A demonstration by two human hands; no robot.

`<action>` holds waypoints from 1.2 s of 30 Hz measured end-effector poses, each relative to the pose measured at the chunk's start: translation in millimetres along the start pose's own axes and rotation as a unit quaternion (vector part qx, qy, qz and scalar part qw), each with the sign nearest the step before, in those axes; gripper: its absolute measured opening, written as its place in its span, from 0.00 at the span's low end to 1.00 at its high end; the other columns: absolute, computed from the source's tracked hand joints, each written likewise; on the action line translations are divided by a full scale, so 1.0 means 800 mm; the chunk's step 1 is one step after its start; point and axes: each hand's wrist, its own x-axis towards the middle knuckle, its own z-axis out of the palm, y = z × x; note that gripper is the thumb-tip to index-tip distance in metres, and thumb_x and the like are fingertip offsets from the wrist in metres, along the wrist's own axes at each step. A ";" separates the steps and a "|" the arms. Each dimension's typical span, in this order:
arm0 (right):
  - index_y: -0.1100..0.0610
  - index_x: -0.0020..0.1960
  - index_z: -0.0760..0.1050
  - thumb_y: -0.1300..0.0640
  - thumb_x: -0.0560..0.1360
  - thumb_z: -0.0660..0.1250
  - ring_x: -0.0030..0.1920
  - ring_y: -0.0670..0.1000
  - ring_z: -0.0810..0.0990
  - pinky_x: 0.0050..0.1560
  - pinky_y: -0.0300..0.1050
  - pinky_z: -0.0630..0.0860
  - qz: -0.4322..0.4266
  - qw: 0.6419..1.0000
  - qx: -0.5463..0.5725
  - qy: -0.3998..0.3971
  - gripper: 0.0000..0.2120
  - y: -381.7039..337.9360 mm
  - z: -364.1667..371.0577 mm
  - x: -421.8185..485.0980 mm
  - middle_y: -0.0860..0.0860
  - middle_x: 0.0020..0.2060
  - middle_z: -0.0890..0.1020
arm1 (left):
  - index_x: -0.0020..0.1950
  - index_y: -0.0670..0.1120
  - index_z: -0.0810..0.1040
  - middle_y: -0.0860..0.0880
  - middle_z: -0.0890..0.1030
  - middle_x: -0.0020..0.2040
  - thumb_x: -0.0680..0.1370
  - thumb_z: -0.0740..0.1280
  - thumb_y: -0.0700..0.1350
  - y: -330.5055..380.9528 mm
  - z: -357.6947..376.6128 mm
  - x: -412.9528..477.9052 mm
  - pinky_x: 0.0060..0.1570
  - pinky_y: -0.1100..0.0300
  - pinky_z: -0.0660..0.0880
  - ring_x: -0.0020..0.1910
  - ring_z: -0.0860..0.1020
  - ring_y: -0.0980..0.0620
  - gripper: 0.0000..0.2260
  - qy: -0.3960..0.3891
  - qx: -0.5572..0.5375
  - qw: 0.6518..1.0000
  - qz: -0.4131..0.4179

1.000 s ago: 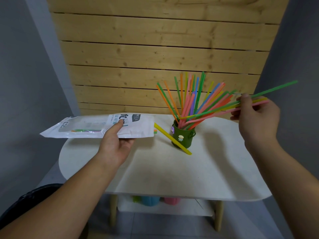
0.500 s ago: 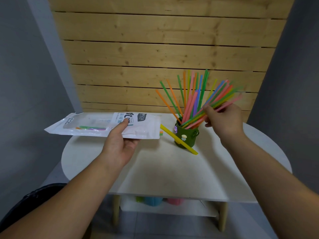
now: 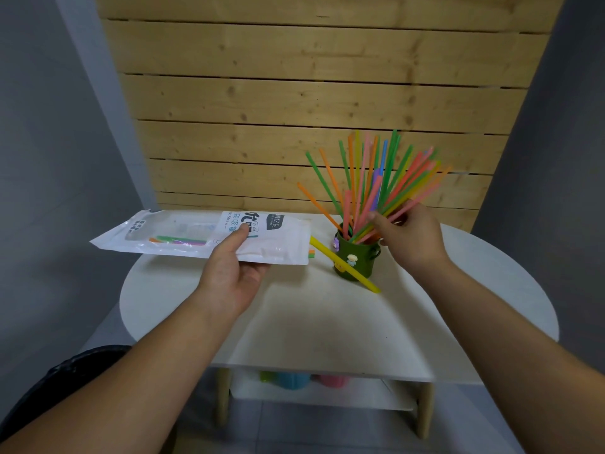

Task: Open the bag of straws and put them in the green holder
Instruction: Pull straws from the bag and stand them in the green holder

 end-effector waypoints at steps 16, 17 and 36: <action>0.51 0.56 0.83 0.50 0.68 0.79 0.34 0.46 0.74 0.38 0.39 0.69 -0.032 0.990 -0.062 -0.122 0.17 0.018 0.041 -0.055 0.46 0.32 0.76 | 0.57 0.44 0.80 0.45 0.87 0.52 0.79 0.68 0.38 0.004 0.001 -0.009 0.46 0.51 0.84 0.49 0.87 0.47 0.08 -0.005 -0.011 1.000 -0.014; 0.52 0.58 0.83 0.50 0.69 0.78 0.34 0.45 0.73 0.38 0.39 0.68 -0.048 0.989 -0.071 -0.117 0.19 0.017 0.047 -0.055 0.45 0.32 0.75 | 0.57 0.44 0.80 0.45 0.87 0.52 0.79 0.68 0.38 0.004 0.001 -0.011 0.46 0.51 0.84 0.49 0.87 0.47 0.08 -0.006 -0.011 1.000 -0.014; 0.51 0.43 0.81 0.58 0.75 0.71 0.39 0.57 0.85 0.49 0.60 0.82 -0.025 0.989 0.141 0.049 0.04 0.005 -0.004 -0.047 0.54 0.35 0.85 | 0.60 0.44 0.79 0.45 0.88 0.49 0.79 0.68 0.37 0.017 0.001 -0.014 0.38 0.53 0.83 0.47 0.87 0.48 0.10 0.004 -0.036 0.999 0.004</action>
